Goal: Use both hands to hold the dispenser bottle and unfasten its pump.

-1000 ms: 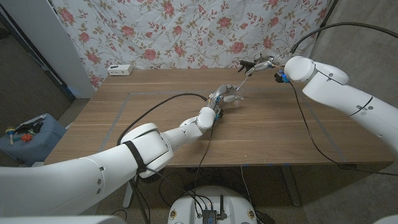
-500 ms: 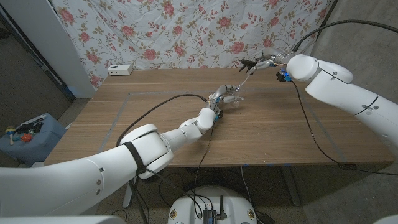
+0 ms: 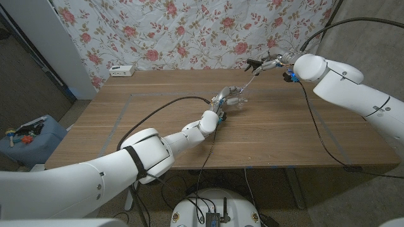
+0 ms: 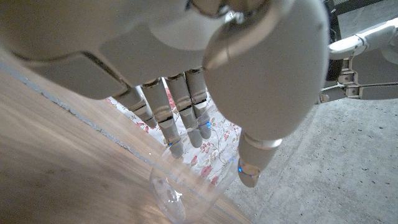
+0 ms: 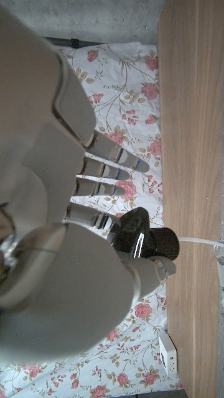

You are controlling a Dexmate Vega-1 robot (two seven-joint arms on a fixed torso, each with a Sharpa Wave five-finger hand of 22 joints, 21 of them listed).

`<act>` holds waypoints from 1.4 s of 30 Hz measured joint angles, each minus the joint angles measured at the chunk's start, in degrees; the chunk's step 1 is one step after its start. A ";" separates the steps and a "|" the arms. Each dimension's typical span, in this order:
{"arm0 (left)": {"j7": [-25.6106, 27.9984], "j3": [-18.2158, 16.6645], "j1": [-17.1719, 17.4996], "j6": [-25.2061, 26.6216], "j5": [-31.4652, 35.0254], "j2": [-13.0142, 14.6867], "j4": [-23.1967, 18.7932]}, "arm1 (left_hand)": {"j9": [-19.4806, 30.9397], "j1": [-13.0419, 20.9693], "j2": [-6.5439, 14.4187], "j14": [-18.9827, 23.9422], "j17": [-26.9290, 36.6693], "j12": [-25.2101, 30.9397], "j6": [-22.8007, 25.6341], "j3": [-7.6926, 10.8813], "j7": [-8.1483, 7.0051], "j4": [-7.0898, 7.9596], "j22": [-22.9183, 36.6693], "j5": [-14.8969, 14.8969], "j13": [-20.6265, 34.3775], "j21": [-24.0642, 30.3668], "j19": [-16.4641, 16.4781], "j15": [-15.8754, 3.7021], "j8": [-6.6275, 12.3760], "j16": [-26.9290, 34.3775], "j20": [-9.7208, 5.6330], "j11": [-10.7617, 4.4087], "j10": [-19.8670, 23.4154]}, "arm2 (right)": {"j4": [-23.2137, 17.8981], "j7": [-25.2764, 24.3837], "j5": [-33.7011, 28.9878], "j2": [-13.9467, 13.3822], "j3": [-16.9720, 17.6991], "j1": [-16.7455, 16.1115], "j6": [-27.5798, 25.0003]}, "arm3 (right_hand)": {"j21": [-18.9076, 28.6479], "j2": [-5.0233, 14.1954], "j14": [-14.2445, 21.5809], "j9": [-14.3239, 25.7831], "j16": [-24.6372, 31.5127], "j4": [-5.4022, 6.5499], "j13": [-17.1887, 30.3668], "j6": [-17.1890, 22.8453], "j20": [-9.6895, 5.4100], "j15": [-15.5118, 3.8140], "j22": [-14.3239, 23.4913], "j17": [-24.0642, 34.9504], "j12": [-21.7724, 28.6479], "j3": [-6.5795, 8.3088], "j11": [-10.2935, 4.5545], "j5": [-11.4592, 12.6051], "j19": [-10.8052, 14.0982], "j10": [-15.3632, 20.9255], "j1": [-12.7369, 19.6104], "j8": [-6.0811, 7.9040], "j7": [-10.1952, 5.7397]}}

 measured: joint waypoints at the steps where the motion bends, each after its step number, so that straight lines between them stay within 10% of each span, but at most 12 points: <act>1: 0.03 -0.02 0.07 0.00 0.05 0.01 -0.04 | 0.00 0.00 0.00 0.00 0.00 0.00 0.00 0.00 0.00 0.00 0.00 0.00 0.00 0.00 0.00 0.00 -0.02 0.00 0.00 0.01 0.01 | -0.15 0.00 0.11 -0.13 0.10 -0.01 -0.10 | 0.00 0.00 0.00 -0.03 0.00 0.00 0.00 0.00 0.00 0.00 0.00 0.00 0.00 0.00 0.00 0.00 0.00 0.00 0.00 0.00 0.00; 42: -0.25 -1.00 0.69 0.04 0.74 0.38 -0.87 | 0.00 0.00 0.00 0.00 -0.01 -0.20 0.06 -0.08 0.06 0.08 0.00 0.19 0.00 0.00 0.00 0.00 -0.11 -0.30 0.00 0.09 0.09 | -5.97 -2.32 6.27 -4.28 5.50 -2.71 -1.47 | 0.01 0.16 0.51 -0.42 0.00 -0.08 0.00 0.54 0.01 -0.11 0.00 0.01 -0.45 -0.08 0.21 -0.18 0.60 0.83 0.11 0.17 0.28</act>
